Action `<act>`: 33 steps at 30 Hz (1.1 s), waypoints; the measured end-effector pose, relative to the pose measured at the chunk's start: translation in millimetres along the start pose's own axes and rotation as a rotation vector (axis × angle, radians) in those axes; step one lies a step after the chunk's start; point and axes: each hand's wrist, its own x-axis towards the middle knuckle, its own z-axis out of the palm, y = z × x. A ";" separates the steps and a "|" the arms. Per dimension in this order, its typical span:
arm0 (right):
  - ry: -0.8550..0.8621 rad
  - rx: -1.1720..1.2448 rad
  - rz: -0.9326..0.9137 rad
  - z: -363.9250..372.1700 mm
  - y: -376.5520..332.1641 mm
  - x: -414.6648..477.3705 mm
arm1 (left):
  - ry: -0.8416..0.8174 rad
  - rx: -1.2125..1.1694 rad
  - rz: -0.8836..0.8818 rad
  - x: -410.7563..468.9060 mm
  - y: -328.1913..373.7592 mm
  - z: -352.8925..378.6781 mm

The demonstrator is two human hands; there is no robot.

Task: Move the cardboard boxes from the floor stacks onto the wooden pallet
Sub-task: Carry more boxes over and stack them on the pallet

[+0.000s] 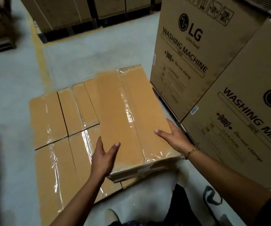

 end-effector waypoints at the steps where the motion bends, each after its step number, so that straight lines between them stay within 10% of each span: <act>1: -0.015 -0.001 -0.014 -14.0 4.7 12.7 | 0.017 -0.003 -0.013 2.6 6.9 15.0; 18: -0.328 -0.095 -0.109 -150.5 -26.1 171.4 | 0.295 -0.161 -0.170 27.2 115.8 147.0; 33: -0.167 -0.060 -0.191 -158.5 -102.3 234.2 | 0.256 -0.230 -0.032 127.7 167.4 123.3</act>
